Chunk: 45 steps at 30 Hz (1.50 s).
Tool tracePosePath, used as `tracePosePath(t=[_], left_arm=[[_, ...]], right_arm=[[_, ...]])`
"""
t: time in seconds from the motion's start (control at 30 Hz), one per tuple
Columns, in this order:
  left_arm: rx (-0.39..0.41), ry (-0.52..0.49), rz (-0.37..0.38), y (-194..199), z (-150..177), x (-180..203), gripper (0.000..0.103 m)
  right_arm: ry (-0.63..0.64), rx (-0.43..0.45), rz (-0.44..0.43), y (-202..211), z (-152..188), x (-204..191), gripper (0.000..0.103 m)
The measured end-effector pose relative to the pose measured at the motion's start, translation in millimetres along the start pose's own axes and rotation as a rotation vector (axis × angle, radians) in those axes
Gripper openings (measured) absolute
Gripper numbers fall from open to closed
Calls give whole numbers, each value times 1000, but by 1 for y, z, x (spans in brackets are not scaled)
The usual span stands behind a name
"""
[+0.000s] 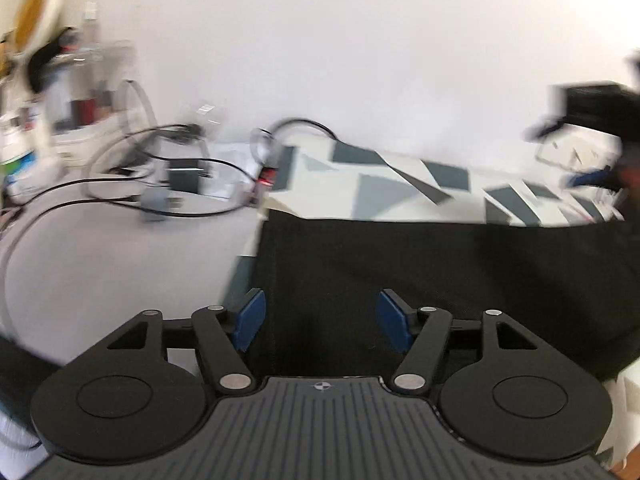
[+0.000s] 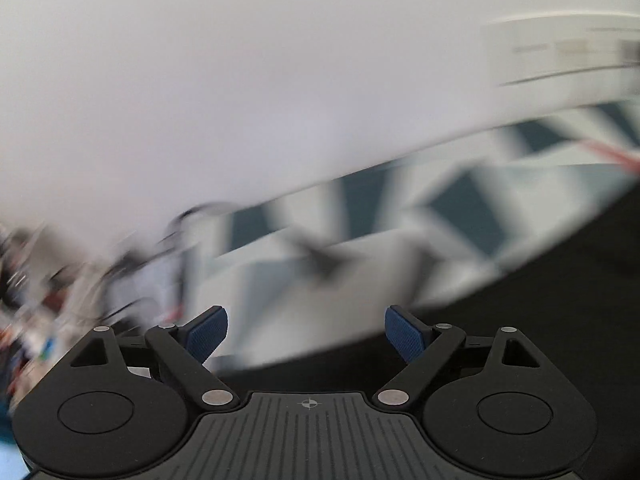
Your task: Fold clothes
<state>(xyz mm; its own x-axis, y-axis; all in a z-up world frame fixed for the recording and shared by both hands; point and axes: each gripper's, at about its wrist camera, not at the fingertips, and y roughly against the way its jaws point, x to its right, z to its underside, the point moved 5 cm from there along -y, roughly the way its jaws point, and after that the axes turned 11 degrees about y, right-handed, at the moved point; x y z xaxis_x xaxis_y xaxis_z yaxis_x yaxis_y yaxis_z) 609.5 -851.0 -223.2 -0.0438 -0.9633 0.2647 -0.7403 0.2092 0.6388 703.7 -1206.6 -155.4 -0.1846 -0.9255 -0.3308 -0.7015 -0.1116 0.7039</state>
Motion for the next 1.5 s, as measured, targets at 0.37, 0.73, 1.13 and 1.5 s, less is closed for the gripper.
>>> tracePosePath(t=[0.37, 0.73, 1.13, 1.5], left_arm=[[-139, -133, -106, -54, 22, 22, 69], [-193, -134, -157, -52, 36, 104, 80], [-164, -37, -498, -72, 30, 52, 92], [-157, -81, -545, -79, 29, 49, 103]], right_arm=[[-160, 253, 640, 197, 148, 194, 102], [-180, 269, 929, 143, 228, 217, 102], [96, 253, 772, 93, 203, 174, 102], [-42, 221, 1091, 81, 171, 210, 102]])
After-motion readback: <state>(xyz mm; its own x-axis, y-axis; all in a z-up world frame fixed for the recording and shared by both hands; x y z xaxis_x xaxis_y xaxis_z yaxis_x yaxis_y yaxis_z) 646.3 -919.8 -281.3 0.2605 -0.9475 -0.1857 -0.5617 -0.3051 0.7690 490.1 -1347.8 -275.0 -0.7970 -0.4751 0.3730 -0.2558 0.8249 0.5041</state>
